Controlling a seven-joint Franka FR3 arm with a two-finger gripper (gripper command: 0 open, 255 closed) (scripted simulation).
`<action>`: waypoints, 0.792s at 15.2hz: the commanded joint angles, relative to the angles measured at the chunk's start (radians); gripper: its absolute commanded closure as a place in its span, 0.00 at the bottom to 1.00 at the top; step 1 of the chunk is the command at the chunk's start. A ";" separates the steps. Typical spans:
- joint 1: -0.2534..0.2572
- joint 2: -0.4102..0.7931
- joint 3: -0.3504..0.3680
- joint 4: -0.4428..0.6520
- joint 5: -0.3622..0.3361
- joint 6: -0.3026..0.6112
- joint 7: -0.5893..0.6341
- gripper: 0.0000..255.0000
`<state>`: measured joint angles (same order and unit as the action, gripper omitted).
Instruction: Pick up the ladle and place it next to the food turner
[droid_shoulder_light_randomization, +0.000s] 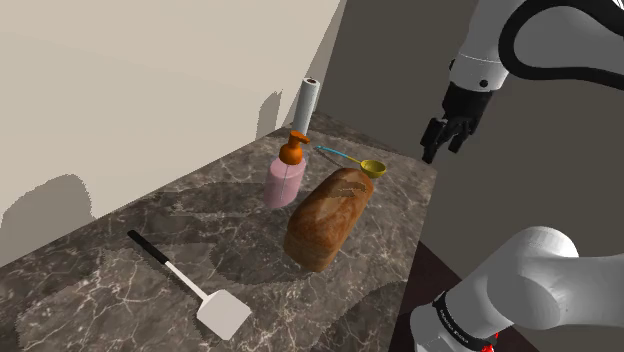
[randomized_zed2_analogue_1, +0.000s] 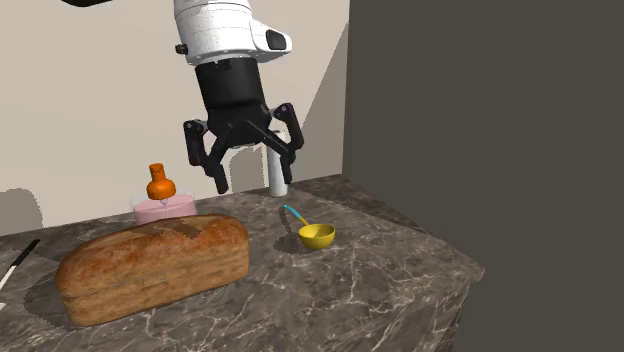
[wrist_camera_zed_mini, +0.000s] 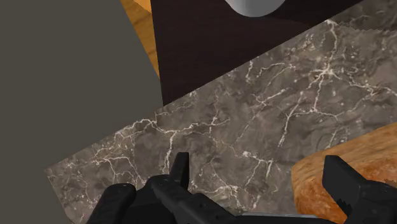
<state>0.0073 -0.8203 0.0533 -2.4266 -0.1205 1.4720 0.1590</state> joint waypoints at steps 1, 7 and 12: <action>0.000 0.000 0.000 0.000 0.000 0.000 0.000 0.00; 0.007 0.162 -0.133 -0.006 -0.027 0.189 -0.178 0.00; 0.025 0.338 -0.231 0.037 -0.011 0.330 -0.334 0.00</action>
<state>0.0281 -0.5244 -0.1564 -2.4019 -0.1364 1.7691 -0.1390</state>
